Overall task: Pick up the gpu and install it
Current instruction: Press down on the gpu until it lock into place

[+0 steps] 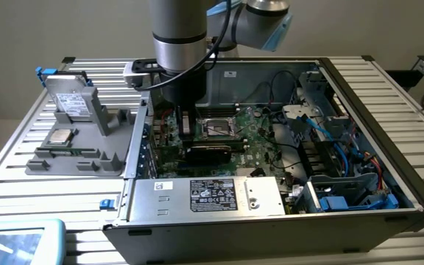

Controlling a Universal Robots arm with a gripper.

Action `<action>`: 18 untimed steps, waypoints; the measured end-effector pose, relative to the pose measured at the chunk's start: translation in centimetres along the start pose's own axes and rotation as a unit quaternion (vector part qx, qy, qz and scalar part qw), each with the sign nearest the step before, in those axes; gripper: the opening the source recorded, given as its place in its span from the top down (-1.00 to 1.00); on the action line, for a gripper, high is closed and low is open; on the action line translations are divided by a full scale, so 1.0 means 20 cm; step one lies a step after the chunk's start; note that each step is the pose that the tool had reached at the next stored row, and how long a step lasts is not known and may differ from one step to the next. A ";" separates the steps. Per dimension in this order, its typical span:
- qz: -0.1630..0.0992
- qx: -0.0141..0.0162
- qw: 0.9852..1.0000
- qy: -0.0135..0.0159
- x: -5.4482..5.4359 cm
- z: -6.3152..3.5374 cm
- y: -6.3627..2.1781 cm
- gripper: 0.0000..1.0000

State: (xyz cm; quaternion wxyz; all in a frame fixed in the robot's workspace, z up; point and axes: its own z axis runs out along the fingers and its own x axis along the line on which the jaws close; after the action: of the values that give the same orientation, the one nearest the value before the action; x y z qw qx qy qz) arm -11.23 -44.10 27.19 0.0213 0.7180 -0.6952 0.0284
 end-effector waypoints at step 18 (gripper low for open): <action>0.005 0.000 1.000 0.001 0.00 0.002 0.002 0.79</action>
State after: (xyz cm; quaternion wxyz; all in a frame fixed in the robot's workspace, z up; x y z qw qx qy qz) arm -11.27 -44.09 27.14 0.0219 0.7143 -0.6989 0.0289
